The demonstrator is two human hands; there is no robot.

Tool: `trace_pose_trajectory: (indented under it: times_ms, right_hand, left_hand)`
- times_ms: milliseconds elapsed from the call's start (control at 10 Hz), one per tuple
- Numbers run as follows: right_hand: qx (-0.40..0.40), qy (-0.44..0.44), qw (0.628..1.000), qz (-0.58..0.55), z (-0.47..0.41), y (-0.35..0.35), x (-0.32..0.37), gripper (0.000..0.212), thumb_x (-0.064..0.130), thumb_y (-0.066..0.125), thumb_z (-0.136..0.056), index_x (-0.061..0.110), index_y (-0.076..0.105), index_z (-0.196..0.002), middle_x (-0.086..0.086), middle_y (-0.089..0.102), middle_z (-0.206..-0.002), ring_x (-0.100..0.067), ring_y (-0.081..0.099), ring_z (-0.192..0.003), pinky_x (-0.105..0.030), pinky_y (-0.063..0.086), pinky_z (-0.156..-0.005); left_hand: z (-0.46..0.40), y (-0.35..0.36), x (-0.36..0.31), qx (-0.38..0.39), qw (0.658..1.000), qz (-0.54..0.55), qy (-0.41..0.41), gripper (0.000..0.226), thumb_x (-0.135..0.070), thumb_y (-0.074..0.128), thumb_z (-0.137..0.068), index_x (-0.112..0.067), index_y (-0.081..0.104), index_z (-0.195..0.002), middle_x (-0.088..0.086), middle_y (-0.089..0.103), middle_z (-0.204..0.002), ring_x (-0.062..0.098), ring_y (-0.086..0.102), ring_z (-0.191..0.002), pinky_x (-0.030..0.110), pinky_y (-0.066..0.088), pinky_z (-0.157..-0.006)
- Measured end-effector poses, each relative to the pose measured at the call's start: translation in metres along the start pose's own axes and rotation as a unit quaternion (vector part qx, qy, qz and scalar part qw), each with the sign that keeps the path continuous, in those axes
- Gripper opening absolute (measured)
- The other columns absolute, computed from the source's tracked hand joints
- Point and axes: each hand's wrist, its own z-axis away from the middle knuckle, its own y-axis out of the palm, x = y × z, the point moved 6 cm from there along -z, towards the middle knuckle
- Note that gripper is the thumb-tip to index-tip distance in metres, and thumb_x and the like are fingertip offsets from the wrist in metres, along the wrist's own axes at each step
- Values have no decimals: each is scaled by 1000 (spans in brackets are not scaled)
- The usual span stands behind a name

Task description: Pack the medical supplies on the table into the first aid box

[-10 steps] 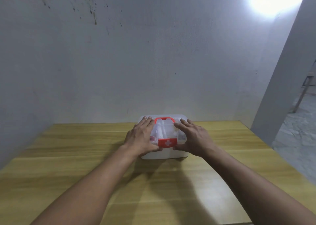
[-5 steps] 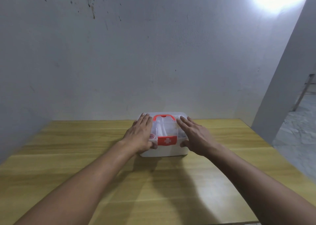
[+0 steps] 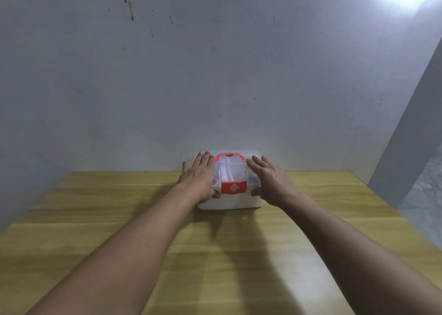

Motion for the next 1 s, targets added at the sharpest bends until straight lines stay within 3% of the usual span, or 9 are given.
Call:
trace_pose_trajectory:
  times_ms: [500, 700, 900, 1000]
  right_hand:
    - [-8, 13, 1000, -21, -43, 10, -7, 96, 20, 79, -76, 23, 19, -151, 1, 18, -161, -22, 10, -149, -40, 29, -114]
    - [-12, 14, 999, -26, -43, 14, -7, 97, 20, 77, -79, 24, 13, -152, 1, 13, -162, -22, 6, -149, -44, 28, -115]
    - [18, 18, 998, 50, -37, 20, -4, 102, 33, 64, -88, 26, -17, -149, -2, -23, -159, -34, -12, -147, -60, 18, -114]
    - [-12, 42, 999, 4, -25, 18, -5, 102, 33, 64, -88, 23, -17, -150, -5, -23, -159, -34, -10, -147, -57, 20, -115]
  left_hand:
    - [-46, 6, 17, 5, 1000, 24, -4, 116, -40, 77, -75, -9, -3, -153, 5, -8, -163, 21, -10, -150, 50, 23, -118]
    - [-45, 6, 18, 6, 999, 25, -22, 117, -38, 76, -78, -12, -10, -152, 5, -20, -161, 24, -18, -148, 57, 5, -119]
    - [-38, 5, 17, -1, 997, 2, -78, 122, -42, 72, -80, -12, -26, -147, 11, -34, -155, 30, -26, -145, 61, -5, -116]
    - [-30, 7, 14, -34, 996, 12, -83, 123, -41, 72, -81, -11, -28, -146, 12, -35, -154, 31, -24, -146, 60, -2, -118]
